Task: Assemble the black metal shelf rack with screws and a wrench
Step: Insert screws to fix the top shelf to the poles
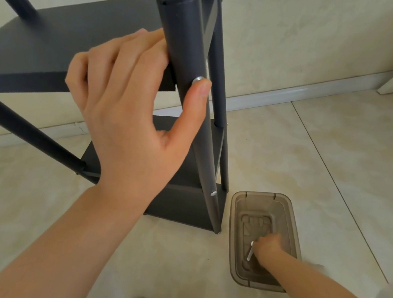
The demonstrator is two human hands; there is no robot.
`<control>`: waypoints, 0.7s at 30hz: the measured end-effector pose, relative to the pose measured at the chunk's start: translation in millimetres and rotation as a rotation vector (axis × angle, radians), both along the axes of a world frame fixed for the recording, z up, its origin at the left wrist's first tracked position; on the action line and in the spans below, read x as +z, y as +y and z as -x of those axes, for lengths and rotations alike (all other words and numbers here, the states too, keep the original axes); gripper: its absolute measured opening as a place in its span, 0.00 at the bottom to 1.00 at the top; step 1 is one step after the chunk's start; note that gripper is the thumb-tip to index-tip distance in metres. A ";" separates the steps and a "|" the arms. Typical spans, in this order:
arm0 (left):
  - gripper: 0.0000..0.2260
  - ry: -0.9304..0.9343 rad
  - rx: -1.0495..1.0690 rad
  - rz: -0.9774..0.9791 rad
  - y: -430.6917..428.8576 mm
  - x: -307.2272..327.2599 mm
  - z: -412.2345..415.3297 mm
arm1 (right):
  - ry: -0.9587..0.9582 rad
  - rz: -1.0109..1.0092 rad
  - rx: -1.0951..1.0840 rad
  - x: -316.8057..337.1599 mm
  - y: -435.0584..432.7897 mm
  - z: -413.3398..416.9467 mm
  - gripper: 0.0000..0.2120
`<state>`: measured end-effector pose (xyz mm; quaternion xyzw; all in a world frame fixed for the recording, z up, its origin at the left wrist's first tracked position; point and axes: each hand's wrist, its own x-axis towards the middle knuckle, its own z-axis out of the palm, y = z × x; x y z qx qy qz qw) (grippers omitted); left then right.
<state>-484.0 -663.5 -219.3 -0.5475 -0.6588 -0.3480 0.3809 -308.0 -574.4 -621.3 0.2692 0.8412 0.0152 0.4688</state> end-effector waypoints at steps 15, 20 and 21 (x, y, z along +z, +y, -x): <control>0.20 0.022 0.008 -0.004 1.0 -0.6 0.6 | 0.018 0.113 -0.094 2.7 -7.5 0.3 0.27; 0.20 0.008 0.001 -0.001 1.9 -1.4 1.8 | 0.294 0.100 -0.161 30.0 38.9 9.8 0.10; 0.20 0.002 0.001 -0.004 1.8 -1.6 1.6 | 0.344 0.053 -0.131 35.8 48.8 12.1 0.10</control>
